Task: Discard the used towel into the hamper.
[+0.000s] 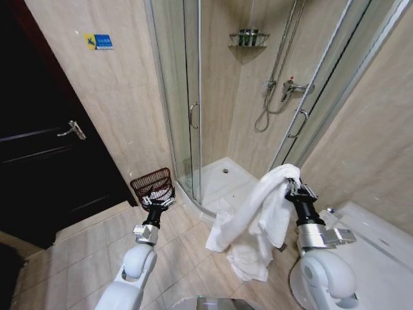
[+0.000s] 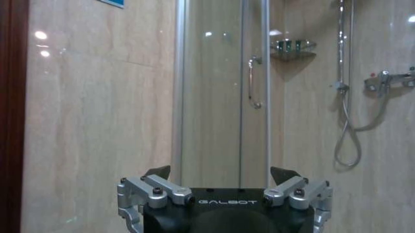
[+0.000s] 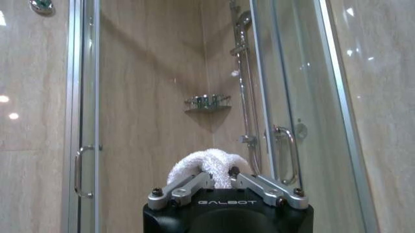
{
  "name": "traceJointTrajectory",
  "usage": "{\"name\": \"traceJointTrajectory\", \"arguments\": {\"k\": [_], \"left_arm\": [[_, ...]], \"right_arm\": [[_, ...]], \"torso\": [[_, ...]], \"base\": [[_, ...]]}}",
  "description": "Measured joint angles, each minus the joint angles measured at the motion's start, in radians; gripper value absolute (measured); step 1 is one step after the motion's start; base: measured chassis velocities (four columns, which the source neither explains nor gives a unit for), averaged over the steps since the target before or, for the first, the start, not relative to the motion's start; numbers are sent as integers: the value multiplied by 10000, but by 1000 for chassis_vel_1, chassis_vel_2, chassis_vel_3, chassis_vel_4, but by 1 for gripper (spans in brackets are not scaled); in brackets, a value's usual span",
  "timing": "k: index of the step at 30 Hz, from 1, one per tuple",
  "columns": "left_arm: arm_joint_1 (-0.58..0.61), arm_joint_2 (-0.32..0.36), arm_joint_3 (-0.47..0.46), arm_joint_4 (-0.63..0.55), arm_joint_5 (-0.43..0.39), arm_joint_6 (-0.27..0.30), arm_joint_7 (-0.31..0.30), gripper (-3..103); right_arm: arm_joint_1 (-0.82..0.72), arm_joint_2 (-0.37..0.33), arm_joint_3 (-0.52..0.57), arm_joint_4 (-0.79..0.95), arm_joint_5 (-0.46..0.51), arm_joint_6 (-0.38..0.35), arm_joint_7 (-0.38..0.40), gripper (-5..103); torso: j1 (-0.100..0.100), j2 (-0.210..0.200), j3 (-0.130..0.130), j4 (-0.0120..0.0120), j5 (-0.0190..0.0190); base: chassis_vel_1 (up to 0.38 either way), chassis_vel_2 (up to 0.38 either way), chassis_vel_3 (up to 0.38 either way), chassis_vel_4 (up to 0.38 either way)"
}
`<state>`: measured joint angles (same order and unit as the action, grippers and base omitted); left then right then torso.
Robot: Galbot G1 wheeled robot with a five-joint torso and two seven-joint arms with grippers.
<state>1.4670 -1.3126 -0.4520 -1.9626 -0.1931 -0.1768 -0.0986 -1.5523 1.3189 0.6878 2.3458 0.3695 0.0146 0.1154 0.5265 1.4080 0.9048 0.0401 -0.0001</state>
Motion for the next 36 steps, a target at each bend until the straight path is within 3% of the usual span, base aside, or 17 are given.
{"name": "traceJointTrajectory", "arguments": {"k": [24,33,36], "left_arm": [[380,24,-104,-176,87,-311,18,100],[778,-104,-49,-245,324,-799,-45,100],[876,-126,-77,-389,344,-919,-83,100]], "right_arm": [[-289,567,-14,297,-471,68,-96,5],[-684,729,57,495,-757,277,-261,5],[-773,828,58,518,-905,346,-289,5]], "torso": [[0,0,0,2,1],[0,0,0,5,0],[-1,0,0,-4,1]], "base": [[88,81,87,84],[108,100,100,91],[6,11,17,14]]}}
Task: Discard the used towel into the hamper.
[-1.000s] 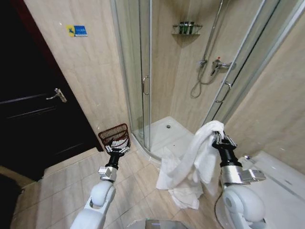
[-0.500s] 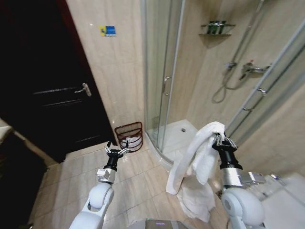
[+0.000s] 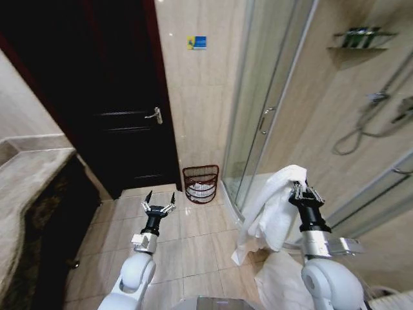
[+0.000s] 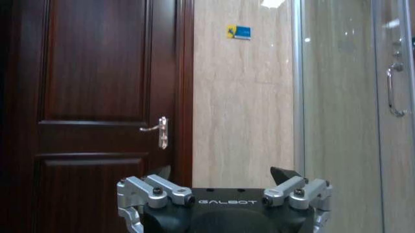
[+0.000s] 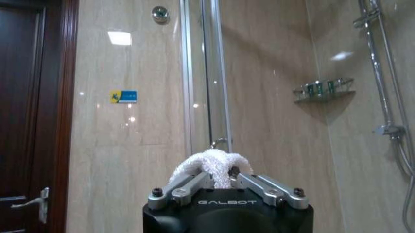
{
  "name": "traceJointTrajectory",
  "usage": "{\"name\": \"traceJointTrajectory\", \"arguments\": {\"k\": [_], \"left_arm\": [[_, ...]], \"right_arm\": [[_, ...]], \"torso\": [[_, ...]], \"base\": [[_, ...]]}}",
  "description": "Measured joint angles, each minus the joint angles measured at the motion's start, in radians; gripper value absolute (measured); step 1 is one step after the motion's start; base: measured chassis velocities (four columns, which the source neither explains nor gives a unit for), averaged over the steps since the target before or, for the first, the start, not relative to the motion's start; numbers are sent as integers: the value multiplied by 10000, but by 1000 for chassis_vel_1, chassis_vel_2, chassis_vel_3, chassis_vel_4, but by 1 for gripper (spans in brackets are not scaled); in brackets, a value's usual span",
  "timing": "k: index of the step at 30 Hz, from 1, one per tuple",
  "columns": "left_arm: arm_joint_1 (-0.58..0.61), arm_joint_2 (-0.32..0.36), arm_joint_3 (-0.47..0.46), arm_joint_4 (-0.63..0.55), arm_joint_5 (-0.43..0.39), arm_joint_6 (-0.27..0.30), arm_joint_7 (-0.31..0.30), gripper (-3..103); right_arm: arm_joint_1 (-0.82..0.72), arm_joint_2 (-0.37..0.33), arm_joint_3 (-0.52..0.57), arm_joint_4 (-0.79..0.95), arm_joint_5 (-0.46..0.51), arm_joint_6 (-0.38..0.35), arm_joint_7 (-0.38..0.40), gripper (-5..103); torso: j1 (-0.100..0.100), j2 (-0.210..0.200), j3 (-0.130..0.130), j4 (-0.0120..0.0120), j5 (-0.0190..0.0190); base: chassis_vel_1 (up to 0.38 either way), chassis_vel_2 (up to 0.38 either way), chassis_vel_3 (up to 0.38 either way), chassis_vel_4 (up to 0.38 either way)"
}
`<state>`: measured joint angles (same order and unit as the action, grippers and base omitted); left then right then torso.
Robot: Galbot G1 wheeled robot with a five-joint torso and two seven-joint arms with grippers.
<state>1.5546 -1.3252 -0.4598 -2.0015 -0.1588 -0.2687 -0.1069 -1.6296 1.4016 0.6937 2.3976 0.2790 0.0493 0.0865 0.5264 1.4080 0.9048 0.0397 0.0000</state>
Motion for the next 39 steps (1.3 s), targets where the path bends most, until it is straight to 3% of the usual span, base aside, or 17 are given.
{"name": "traceJointTrajectory", "arguments": {"k": [39], "left_arm": [[76,-197,109,-251,301,80,-18,100]], "right_arm": [[407,-290,-22,-424,-179,246,-57,5]], "torso": [[2,0,1,6,1]], "base": [[48,45,-47,-48]]}}
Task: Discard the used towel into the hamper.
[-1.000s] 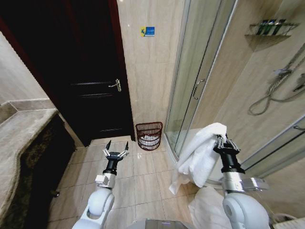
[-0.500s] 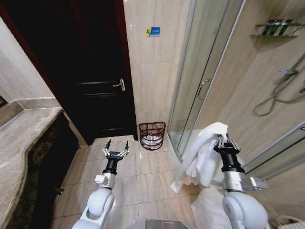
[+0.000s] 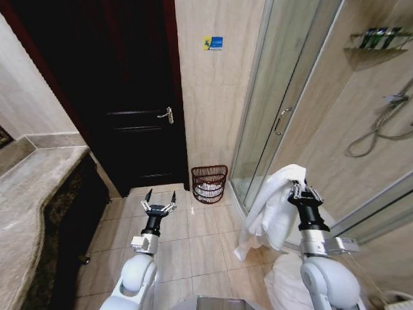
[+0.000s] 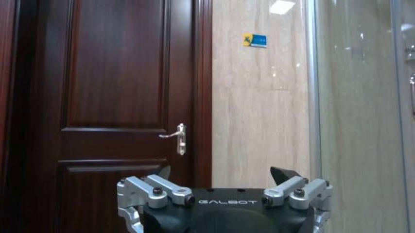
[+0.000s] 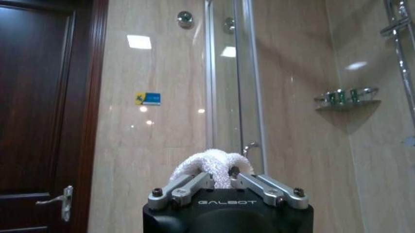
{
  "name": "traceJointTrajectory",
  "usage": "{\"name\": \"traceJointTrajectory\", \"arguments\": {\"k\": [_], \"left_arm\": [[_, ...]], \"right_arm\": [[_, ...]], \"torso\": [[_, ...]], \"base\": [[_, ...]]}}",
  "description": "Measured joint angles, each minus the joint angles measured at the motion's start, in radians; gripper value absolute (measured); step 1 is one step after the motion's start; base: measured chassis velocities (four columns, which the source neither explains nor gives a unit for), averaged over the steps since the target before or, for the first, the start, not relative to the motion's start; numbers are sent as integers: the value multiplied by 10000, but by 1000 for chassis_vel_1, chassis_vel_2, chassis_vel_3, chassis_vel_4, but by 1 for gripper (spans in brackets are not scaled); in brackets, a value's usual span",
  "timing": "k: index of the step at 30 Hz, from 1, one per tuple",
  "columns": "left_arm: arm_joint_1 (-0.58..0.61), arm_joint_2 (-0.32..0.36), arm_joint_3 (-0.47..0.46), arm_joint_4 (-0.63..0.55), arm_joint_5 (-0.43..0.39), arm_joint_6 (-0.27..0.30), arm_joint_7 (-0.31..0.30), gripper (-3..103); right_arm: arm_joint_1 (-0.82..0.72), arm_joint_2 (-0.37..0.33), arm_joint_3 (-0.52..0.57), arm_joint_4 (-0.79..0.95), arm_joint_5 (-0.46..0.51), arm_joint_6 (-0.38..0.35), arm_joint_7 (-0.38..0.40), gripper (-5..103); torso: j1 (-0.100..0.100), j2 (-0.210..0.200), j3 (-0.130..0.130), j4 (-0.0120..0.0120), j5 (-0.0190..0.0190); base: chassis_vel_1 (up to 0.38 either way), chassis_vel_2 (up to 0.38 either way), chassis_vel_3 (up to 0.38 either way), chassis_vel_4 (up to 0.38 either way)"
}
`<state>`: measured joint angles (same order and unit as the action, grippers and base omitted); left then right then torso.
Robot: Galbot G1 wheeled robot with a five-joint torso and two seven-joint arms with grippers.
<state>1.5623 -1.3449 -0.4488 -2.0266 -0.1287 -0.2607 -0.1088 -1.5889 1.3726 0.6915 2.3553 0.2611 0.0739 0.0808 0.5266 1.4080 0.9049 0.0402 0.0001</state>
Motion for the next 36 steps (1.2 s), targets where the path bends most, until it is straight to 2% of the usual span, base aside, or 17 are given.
{"name": "traceJointTrajectory", "arguments": {"k": [17,36], "left_arm": [[96,-140,152,-160,371,104,-39,100],[134,-169,174,-164,496,106,-45,100]], "right_arm": [[84,-138,134,-156,322,138,-1,5],[-9,-13,56,-159,84,328,-283,5]], "torso": [[-6,2,-2,2,-3],[-1,0,-1,-1,-3]], "base": [[89,102,-87,-97],[-140,109,133,-116]]}}
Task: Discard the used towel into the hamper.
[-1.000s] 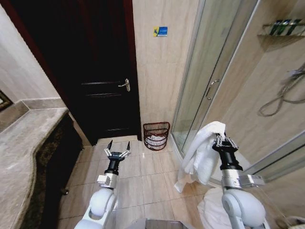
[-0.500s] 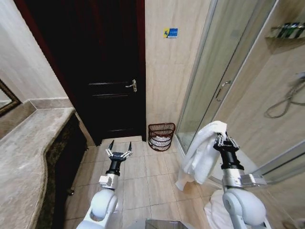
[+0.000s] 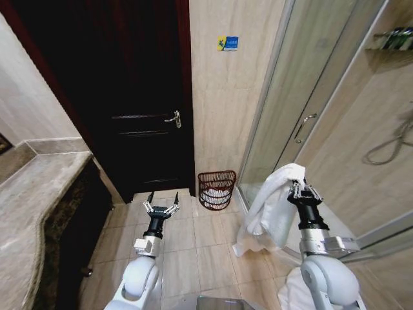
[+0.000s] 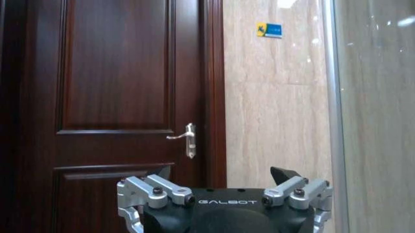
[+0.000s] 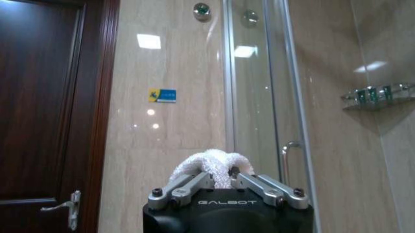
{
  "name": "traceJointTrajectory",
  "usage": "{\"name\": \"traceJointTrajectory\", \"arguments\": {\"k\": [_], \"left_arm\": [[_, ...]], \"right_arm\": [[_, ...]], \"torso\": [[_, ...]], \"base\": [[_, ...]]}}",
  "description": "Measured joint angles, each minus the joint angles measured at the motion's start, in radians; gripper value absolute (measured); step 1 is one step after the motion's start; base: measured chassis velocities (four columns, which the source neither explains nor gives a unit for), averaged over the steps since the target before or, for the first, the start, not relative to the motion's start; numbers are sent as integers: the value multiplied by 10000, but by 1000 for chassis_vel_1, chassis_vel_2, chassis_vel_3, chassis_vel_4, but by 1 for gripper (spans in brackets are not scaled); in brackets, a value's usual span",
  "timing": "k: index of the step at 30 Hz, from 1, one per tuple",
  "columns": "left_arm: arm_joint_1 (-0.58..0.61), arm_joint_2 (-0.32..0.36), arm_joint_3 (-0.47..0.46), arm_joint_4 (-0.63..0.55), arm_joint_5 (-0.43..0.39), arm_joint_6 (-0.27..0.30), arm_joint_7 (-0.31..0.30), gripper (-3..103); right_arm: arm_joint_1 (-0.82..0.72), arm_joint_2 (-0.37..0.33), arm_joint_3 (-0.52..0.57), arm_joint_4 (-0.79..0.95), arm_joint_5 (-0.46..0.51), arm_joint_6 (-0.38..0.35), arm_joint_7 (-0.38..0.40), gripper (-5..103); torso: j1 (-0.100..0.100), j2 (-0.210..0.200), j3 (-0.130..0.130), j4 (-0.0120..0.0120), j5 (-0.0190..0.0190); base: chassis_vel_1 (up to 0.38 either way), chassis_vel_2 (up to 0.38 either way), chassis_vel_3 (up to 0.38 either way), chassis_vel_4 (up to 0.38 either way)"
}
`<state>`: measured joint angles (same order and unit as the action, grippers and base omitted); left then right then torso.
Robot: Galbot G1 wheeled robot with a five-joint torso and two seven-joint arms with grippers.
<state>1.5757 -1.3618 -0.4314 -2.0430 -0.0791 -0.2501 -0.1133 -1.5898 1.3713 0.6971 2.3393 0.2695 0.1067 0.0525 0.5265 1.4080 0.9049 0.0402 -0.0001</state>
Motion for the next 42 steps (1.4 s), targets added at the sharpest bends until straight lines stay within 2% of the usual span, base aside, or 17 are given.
{"name": "traceJointTrajectory", "arguments": {"k": [9,13,18,21,22,25,26,29,30,33,34,36,37,38,40,42], "left_arm": [[-136,-29,44,177,-1,-5,1,100],[-28,-29,69,223,-34,-8,3,100],[88,-72,38,360,-60,-122,-7,100],[348,-192,-118,372,-76,-304,-59,100],[348,-192,-118,372,-76,-304,-59,100],[655,-116,-218,256,-134,-331,-305,100],[655,-116,-218,256,-134,-331,-305,100],[885,168,-296,211,-386,-338,-451,100],[885,168,-296,211,-386,-338,-451,100],[943,108,-465,368,-336,-634,-514,100],[943,108,-465,368,-336,-634,-514,100],[862,-75,-493,558,-46,-848,-582,100],[862,-75,-493,558,-46,-848,-582,100],[767,-202,-498,662,133,-931,-609,100],[708,-264,-493,703,180,-942,-609,100],[519,-424,-435,761,105,-907,-612,100]], "right_arm": [[47,60,-76,-66,-220,38,0,5],[156,-52,-96,222,-81,-264,185,5],[390,-633,19,494,625,-739,414,5],[930,-1453,63,537,1751,-1109,506,5],[930,-1453,63,537,1751,-1109,506,5],[2094,-2709,223,309,3239,-1653,714,5],[2094,-2709,223,309,3239,-1653,714,5],[3519,-3866,298,-285,4498,-2009,868,5],[3519,-3866,298,-285,4498,-2009,868,5],[5522,-4867,49,-1403,5456,-2300,834,5],[5522,-4867,49,-1403,5456,-2300,834,5],[7222,-5288,-429,-2057,6057,-2646,834,5],[7222,-5288,-429,-2057,6057,-2646,834,5],[8282,-5460,-781,-2376,6287,-2778,860,5],[8847,-5541,-948,-2557,6401,-2840,874,5],[10259,-5782,-1371,-3089,6857,-3116,882,5]], "torso": [[0,0,0,0,1],[8,-3,2,0,2],[0,-2,0,0,0],[-8,0,-2,-2,4],[-8,0,-2,-2,4],[-7,1,-1,1,3],[-7,1,-1,1,3],[0,0,1,1,3],[0,0,1,1,3],[3,-1,2,1,6],[3,-1,2,1,6],[2,-1,2,-1,6],[2,-1,2,-1,6],[3,-1,2,2,3],[3,-1,2,3,-3],[2,-1,1,4,-1]], "base": [[-125,120,118,-131],[-92,76,98,-65],[-14,12,9,-6],[21,-17,-36,13],[23,-19,-54,25],[0,0,0,0],[0,0,0,0],[0,0,0,0],[0,0,0,0],[0,0,0,0],[0,0,0,0],[0,0,0,0],[0,0,0,0],[0,0,0,0],[0,0,0,0],[0,0,0,0]]}}
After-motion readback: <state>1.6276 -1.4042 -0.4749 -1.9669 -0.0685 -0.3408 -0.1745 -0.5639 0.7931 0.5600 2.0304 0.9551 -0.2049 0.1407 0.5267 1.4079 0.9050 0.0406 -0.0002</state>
